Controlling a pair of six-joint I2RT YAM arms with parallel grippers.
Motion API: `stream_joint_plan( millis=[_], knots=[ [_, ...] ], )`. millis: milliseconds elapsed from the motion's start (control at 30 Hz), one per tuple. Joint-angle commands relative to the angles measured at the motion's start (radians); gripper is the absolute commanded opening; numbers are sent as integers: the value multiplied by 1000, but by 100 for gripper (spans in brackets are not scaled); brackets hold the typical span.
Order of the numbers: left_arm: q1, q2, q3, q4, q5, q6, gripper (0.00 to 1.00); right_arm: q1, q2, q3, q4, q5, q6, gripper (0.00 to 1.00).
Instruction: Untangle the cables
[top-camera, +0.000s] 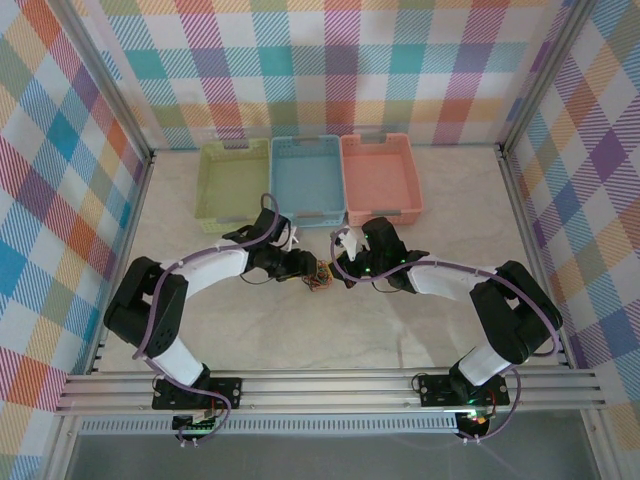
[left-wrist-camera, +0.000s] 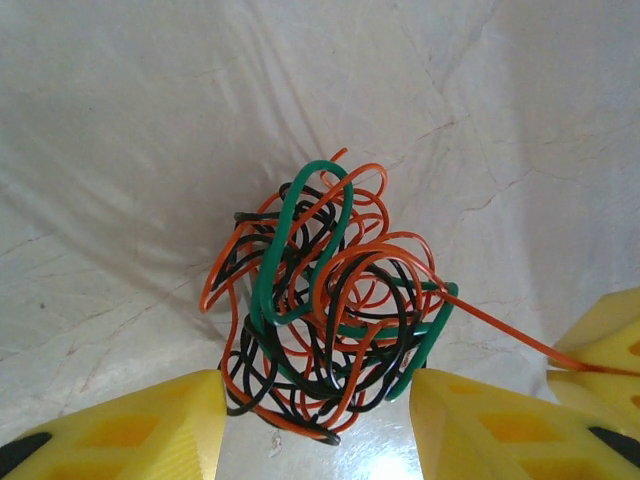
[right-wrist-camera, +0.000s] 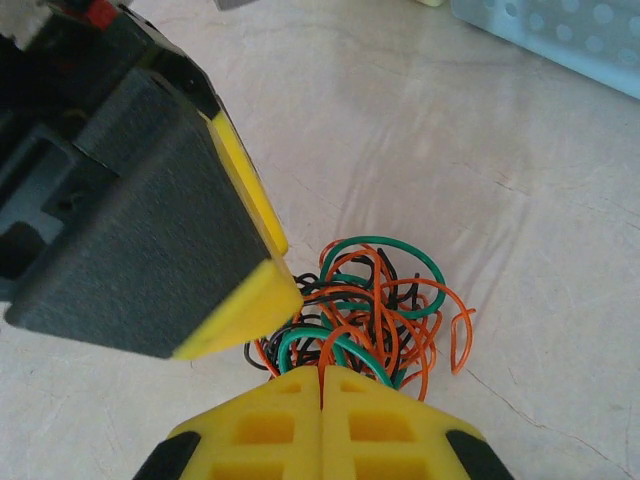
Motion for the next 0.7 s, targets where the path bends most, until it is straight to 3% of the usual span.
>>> stream_joint_plan(
  millis=[0,333,667],
  knots=[
    [-25,30,43,-21,1,-22,52,4,-23,-8,22,-4,-22,0],
    [-50,100,93,-85,-67,-35,47,4,-21,-5,13,7,-22,0],
    [-51,110,104,-141,-124,-39,31,1,-42,-21,24,58,-16,0]
  ],
)
